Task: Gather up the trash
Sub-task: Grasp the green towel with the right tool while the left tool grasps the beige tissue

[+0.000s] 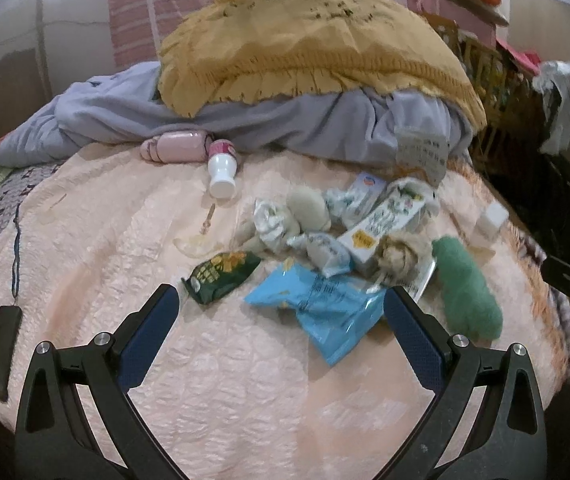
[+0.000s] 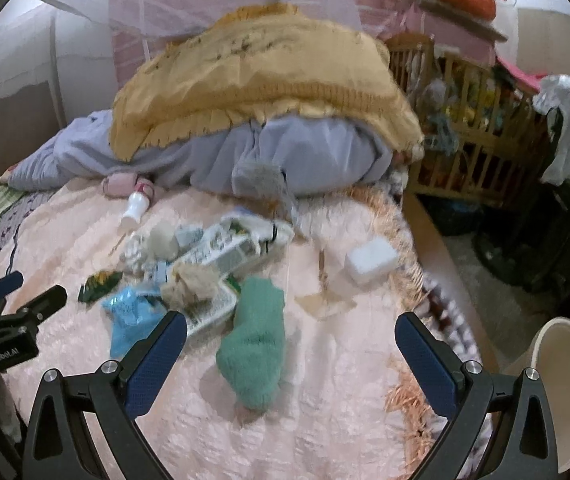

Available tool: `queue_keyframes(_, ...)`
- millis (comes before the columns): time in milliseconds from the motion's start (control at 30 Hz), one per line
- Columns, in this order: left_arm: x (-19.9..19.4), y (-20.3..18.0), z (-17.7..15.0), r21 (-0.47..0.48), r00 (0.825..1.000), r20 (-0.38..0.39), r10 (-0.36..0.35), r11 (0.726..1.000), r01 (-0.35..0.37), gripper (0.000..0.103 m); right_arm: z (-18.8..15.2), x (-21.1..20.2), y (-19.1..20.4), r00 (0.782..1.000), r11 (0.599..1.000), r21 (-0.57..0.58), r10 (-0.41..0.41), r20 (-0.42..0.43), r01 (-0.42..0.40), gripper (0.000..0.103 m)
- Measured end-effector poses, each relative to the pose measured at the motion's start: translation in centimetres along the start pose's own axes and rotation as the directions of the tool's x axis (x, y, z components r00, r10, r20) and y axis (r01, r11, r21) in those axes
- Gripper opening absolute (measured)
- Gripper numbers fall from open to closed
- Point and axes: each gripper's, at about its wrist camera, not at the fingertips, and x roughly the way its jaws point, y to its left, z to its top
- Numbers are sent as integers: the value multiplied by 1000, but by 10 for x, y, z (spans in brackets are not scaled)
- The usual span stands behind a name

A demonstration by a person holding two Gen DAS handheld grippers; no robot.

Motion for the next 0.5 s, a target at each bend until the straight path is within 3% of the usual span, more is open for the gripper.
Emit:
queue_keyframes(233,12,1,-3,27,993,-79,-90,995,92,102,-10,34,4,988,994,29,105,-112,-102,102)
queue_keyframes(433,33,-21,17,37,981,-106,-160,986,165,99,-15,80,14,964,989,59,148,-221,-138,90)
queue_keyframes(500,42,-31,24,53,977,-124,-175,982,182,94,-17,97,12,957,989,81,144,-251,-128,78)
